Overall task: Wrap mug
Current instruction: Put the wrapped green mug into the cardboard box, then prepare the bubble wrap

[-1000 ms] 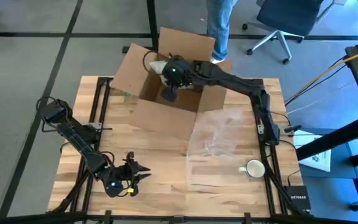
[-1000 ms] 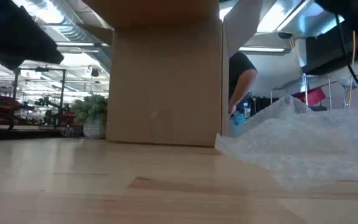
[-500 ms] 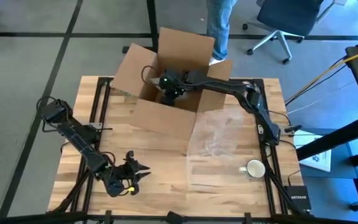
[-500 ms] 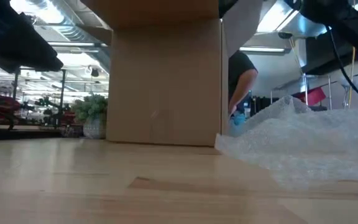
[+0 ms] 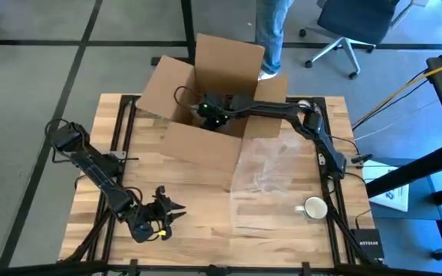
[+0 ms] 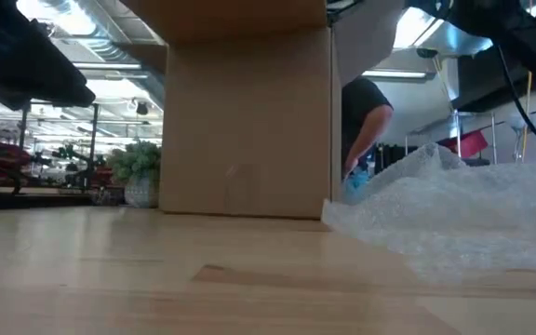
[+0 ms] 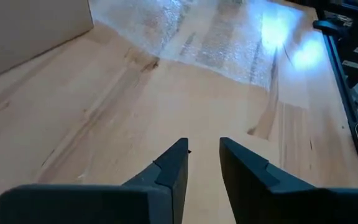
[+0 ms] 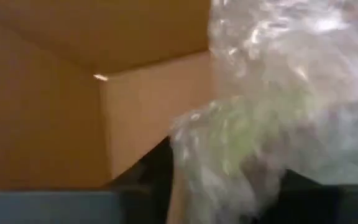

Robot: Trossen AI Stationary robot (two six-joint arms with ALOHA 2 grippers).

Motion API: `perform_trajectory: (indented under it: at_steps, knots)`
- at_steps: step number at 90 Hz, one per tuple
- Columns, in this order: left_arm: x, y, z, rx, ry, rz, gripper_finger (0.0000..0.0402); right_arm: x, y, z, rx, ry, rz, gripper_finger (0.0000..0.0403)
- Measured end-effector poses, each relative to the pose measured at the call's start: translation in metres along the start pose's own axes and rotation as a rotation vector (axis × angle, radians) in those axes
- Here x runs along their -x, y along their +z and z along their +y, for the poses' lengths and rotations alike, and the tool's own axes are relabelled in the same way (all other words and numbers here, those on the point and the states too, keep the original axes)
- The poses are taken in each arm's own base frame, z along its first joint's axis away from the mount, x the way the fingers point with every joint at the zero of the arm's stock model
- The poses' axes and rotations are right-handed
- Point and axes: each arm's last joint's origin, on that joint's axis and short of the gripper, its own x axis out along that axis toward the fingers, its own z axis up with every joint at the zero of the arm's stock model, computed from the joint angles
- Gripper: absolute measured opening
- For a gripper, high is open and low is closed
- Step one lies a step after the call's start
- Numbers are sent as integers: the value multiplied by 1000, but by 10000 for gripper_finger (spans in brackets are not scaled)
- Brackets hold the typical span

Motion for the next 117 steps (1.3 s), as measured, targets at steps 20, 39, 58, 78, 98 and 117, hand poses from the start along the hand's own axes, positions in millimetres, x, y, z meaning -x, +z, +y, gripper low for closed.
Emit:
perform_trajectory:
  at_steps: [20,39,58,78,98,117]
  knots:
    - [-1,-2,0,34,3,7,76,53,36,16,61,24,-155,255]
    - [-1,-2,0,35,2,7,76,112,55,50,177,16,-151,288]
    - [-1,-2,0,30,2,6,76,152,37,106,281,110,-181,289]
    - [-7,2,4,28,19,10,76,180,-1,164,405,87,-76,289]
    - [-8,3,4,30,20,12,76,188,-52,231,551,163,84,289]
    - [-13,6,7,41,37,10,76,158,-126,282,600,70,253,289]
